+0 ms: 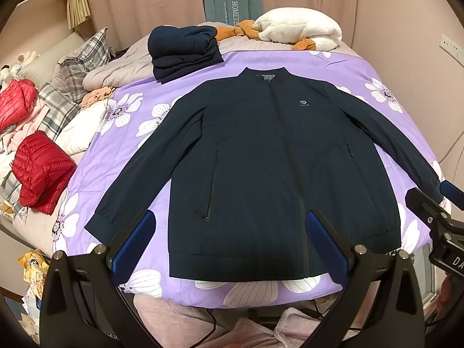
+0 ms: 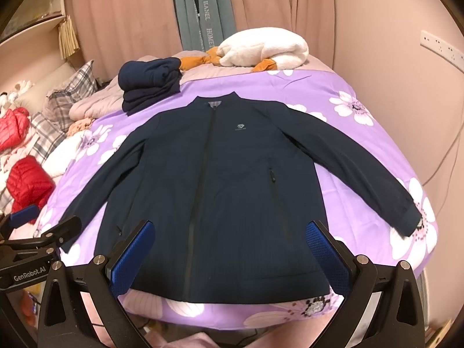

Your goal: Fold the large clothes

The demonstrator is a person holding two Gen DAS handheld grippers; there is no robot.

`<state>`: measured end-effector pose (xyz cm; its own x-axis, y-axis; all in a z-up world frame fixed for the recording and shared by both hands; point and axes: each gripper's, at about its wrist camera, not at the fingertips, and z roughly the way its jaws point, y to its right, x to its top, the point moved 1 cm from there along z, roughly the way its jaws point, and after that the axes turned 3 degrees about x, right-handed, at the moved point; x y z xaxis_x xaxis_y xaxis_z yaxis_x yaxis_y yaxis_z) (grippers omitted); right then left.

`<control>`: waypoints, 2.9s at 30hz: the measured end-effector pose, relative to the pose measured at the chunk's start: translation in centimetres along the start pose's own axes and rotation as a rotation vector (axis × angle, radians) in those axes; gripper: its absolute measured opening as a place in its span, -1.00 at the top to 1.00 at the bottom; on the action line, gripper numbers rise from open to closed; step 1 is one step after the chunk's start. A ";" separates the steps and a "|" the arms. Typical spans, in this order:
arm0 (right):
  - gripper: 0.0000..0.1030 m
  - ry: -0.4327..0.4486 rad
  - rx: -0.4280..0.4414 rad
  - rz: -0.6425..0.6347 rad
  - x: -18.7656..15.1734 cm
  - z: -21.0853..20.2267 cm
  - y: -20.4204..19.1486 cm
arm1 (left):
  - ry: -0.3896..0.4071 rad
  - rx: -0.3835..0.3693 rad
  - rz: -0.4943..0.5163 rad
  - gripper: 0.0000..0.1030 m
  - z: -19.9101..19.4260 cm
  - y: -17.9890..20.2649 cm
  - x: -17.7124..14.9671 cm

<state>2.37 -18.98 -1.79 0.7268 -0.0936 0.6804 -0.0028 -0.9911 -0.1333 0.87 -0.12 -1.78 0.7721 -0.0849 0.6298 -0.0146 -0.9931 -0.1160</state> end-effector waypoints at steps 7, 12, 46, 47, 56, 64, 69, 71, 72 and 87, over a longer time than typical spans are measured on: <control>-1.00 -0.001 0.000 -0.001 0.1 0.0 0.1 | -0.001 0.000 -0.001 -1.00 0.0 0.1 0.0; -1.00 -0.002 0.002 0.000 -0.1 0.0 0.1 | -0.002 0.001 -0.001 -1.00 0.0 0.1 0.0; -1.00 0.075 0.370 0.334 -1.2 2.3 7.2 | -0.097 -0.252 -0.240 -1.00 4.7 -2.4 0.0; -1.00 0.078 0.398 0.396 -1.6 3.0 8.5 | -0.124 -0.287 -0.313 -1.00 5.9 -3.3 -0.3; -1.00 0.159 0.293 0.863 -7.3 6.8 22.5 | -0.129 -0.262 -0.408 -0.99 9.8 -4.0 1.3; -1.00 0.186 0.179 1.096 -9.9 9.0 28.4 | -0.035 -0.246 -0.323 -0.99 10.1 -2.9 4.2; -1.00 0.291 0.138 1.170 -9.2 10.8 30.5 | 0.008 -0.239 -0.307 -0.99 10.2 -1.8 5.7; -1.00 0.358 0.104 1.189 -9.2 10.8 31.3 | 0.003 -0.251 -0.297 -0.99 10.6 -1.2 6.3; -1.00 0.409 0.076 1.197 -8.8 10.5 31.5 | -0.002 -0.252 -0.288 -0.99 10.8 -0.8 6.6; 0.81 0.485 -0.086 1.070 -2.3 6.7 32.8 | -0.027 -0.154 -0.249 -0.99 14.2 -1.3 9.0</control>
<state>5.20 -50.62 -12.51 -0.0109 -0.8896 0.4566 -0.5125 -0.3871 -0.7665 16.81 1.60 -6.84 0.7808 0.1635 0.6030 0.0832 -0.9838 0.1590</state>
